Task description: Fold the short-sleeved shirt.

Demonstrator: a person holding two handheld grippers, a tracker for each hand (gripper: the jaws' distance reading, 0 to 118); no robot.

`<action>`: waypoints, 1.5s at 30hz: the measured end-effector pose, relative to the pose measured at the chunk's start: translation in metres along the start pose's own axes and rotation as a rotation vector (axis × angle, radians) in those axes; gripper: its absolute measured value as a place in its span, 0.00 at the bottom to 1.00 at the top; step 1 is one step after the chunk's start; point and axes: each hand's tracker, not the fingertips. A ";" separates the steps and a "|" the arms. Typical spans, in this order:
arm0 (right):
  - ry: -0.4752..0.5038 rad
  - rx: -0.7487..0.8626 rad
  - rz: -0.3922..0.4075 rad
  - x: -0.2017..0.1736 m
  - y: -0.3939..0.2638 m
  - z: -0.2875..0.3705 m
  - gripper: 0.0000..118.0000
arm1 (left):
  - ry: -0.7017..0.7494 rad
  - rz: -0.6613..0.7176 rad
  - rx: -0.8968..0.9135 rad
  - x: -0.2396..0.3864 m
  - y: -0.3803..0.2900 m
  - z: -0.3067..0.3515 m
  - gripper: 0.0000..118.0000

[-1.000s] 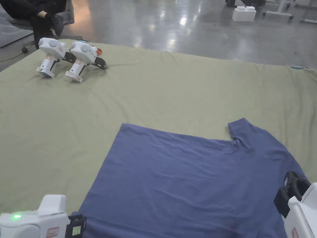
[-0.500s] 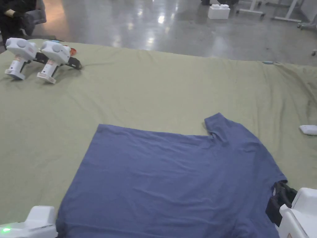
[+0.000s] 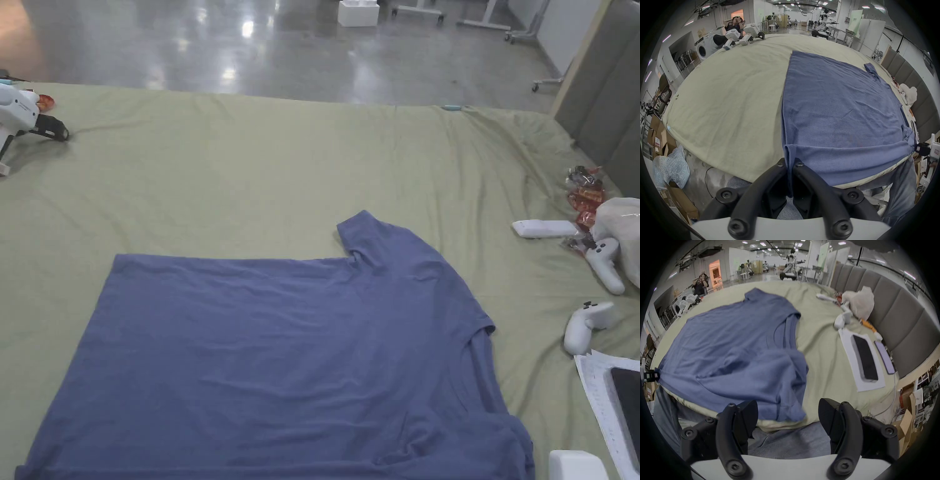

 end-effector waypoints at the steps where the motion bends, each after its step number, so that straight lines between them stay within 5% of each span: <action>1: 0.004 -0.014 -0.005 -0.001 -0.001 -0.006 0.68 | 0.001 -0.004 0.000 0.001 0.001 0.000 0.01; 8: 0.039 -0.069 -0.043 -0.003 -0.002 -0.024 0.38 | 0.005 -0.010 0.002 0.003 0.001 0.000 0.01; 11: 0.012 -0.063 0.016 -0.005 -0.001 -0.021 0.04 | 0.005 -0.008 -0.002 0.003 -0.002 -0.003 0.01; 13: 0.112 -0.061 -0.017 -0.002 -0.002 -0.022 0.04 | 0.003 -0.004 -0.004 0.003 -0.003 -0.004 0.01; 16: 0.033 -0.042 0.049 -0.009 -0.003 -0.017 0.04 | 0.006 -0.005 0.002 0.004 -0.004 -0.003 0.01; 22: 0.057 0.036 -0.029 -0.005 0.008 0.011 0.03 | -0.012 0.015 0.054 -0.001 0.001 0.008 0.01; 29: 0.080 0.120 -0.022 -0.003 0.057 0.031 0.03 | -0.038 0.037 0.153 0.001 0.041 0.022 0.01; 45: 0.083 0.151 -0.067 -0.009 0.196 -0.051 0.03 | -0.053 0.110 0.171 0.003 0.171 -0.056 0.01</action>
